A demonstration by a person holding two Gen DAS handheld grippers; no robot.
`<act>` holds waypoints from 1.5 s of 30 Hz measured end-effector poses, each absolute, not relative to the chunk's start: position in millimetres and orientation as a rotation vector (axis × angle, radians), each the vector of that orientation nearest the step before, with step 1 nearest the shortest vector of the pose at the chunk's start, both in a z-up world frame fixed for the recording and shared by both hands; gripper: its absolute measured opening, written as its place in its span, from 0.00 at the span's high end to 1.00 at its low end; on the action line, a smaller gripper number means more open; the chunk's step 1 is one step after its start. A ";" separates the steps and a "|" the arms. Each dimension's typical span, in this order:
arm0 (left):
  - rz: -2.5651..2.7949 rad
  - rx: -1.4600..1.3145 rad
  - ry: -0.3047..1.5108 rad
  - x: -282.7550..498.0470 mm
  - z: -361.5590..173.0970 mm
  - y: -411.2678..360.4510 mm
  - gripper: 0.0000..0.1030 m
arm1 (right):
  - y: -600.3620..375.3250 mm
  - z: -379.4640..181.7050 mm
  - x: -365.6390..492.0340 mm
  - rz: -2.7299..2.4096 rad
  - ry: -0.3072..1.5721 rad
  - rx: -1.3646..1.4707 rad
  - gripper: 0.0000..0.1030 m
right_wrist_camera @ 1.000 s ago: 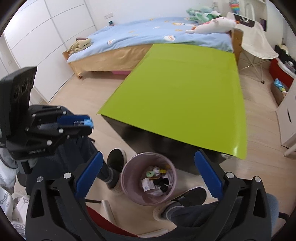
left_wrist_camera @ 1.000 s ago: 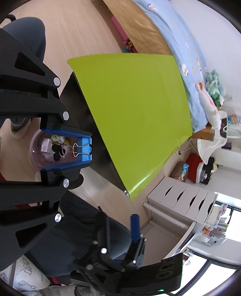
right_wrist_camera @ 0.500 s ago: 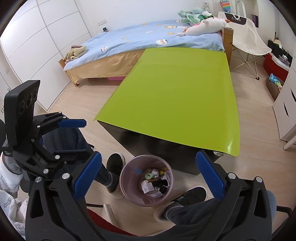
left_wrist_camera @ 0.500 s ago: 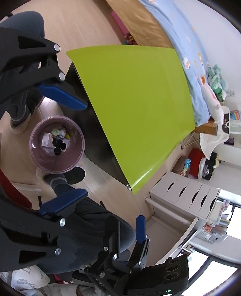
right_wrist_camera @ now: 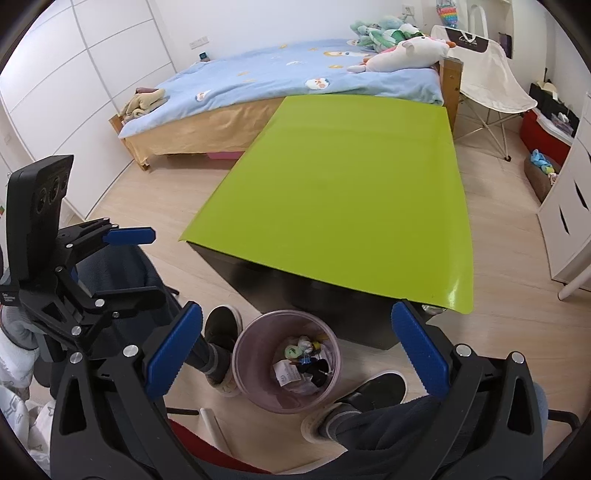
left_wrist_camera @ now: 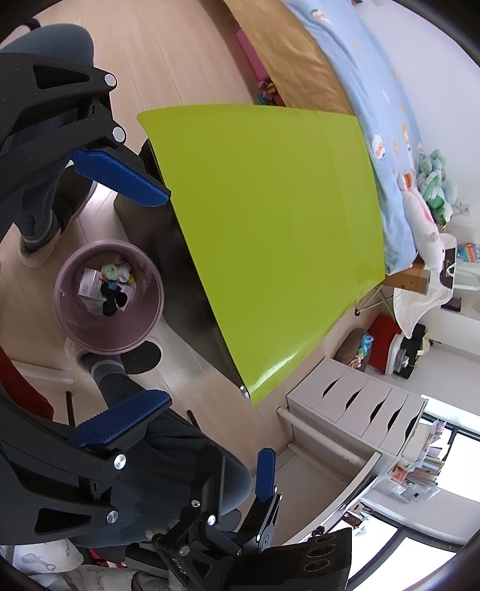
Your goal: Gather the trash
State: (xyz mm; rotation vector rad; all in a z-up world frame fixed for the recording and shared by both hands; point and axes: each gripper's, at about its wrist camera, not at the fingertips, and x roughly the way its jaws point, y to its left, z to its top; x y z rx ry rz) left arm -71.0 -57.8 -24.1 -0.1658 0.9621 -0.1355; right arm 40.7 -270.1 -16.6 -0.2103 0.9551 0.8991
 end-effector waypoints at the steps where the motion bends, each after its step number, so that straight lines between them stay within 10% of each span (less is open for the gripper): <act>1: -0.126 -0.164 0.959 -70.6 -23.0 -56.2 0.07 | -270.3 -14.8 42.4 0.897 0.951 -0.205 0.03; 45: 0.094 -0.135 0.848 -6.2 17.8 -3.0 0.06 | -220.7 30.0 112.1 0.774 0.805 -0.221 0.03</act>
